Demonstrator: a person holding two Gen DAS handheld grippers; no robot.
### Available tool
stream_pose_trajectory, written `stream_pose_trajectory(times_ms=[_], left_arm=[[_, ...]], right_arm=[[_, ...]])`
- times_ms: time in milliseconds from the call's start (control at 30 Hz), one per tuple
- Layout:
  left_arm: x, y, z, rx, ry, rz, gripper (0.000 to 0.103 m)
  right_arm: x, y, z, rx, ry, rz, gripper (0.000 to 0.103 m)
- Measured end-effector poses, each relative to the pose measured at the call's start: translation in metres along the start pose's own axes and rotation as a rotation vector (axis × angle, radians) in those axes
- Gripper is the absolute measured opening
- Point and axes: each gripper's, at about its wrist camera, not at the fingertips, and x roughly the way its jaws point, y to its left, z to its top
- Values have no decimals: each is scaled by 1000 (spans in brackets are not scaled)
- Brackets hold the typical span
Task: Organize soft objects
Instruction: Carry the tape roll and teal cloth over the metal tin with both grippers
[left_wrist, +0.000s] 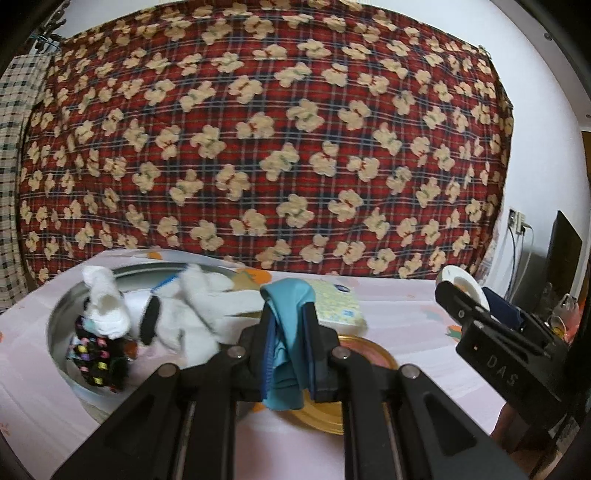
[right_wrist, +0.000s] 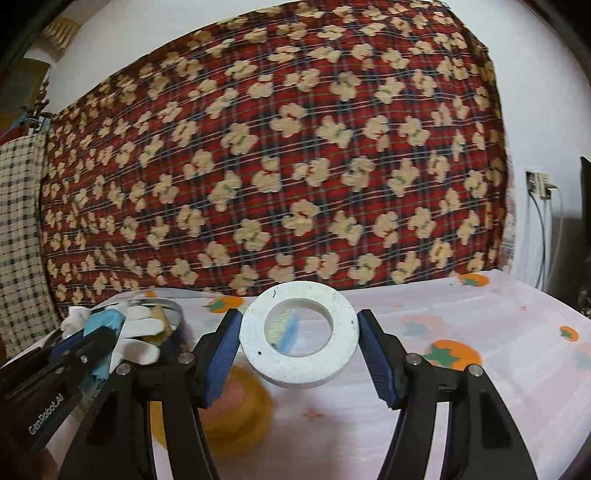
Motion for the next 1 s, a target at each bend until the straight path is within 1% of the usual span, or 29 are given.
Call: stream_pose_trajectory(times_ms=[133,533,700,1000], left_arm=[[-3,17,5,-11,-16,30,12],[-2,72,21,-16,-50,161,12],[5,91,25,-25,-47,197,12],[23,115,24,-53,-20,246,12]], right_arm=[[2,18,0,-1,-7,34,66],[13,81,9,10,-27,146,66],[20,110,14,11,-34,189,66],[39,141,16,11,-16,214,66]])
